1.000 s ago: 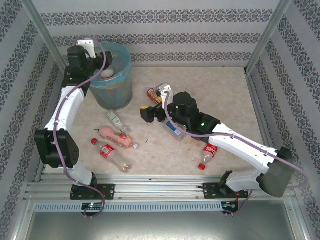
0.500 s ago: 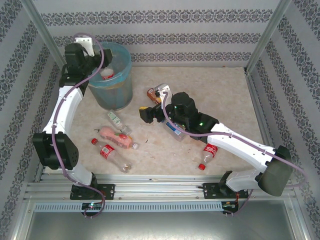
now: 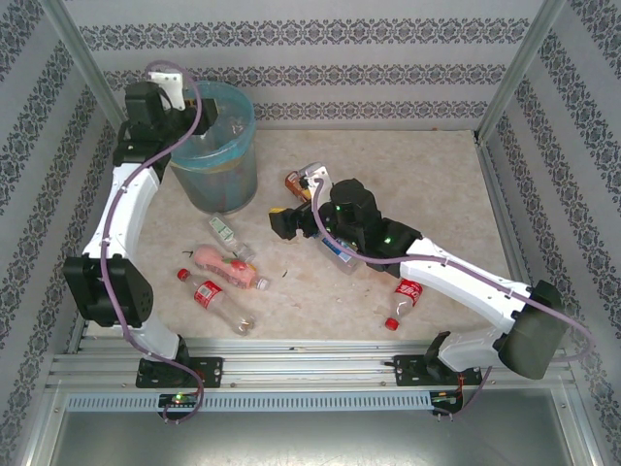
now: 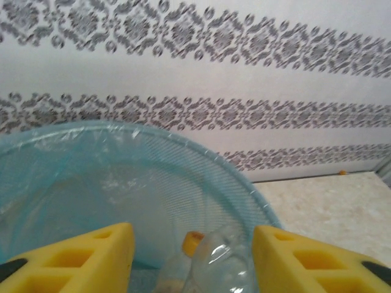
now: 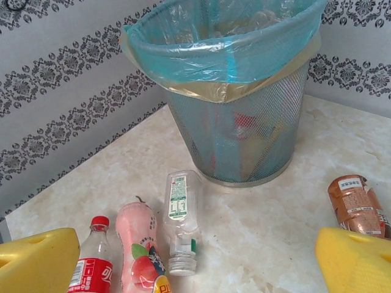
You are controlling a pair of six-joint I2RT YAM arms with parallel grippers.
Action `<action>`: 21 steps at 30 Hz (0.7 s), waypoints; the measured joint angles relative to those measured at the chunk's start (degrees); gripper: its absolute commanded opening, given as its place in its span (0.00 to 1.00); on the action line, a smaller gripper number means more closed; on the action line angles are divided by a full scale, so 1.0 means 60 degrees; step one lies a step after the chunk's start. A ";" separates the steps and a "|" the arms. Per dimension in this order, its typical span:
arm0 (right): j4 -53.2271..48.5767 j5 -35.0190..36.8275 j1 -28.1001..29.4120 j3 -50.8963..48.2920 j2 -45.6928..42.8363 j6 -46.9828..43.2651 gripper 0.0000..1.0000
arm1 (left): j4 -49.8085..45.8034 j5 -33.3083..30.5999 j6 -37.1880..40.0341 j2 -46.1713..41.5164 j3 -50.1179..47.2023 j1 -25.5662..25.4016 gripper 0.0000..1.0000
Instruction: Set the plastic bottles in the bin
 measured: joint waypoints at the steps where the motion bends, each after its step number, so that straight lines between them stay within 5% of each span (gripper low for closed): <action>1: 0.0007 -0.0004 0.0000 0.0000 0.0033 0.0025 0.98 | -0.0106 0.0120 -0.0007 0.0153 0.0350 -0.0044 0.45; 4: 0.0011 -0.0004 0.0000 0.0000 0.0146 0.0106 0.98 | -0.0667 0.0317 0.0036 0.0783 0.1428 -0.0215 0.37; 14: 0.0011 -0.0004 0.0000 0.0000 0.0324 0.0208 0.98 | -0.2922 0.0754 0.0514 0.2994 0.3144 -0.1056 0.36; 21: 0.0007 0.0000 0.0000 0.0000 0.0379 0.0208 0.98 | -0.3989 0.0080 0.1064 0.3260 0.3304 -0.1191 0.17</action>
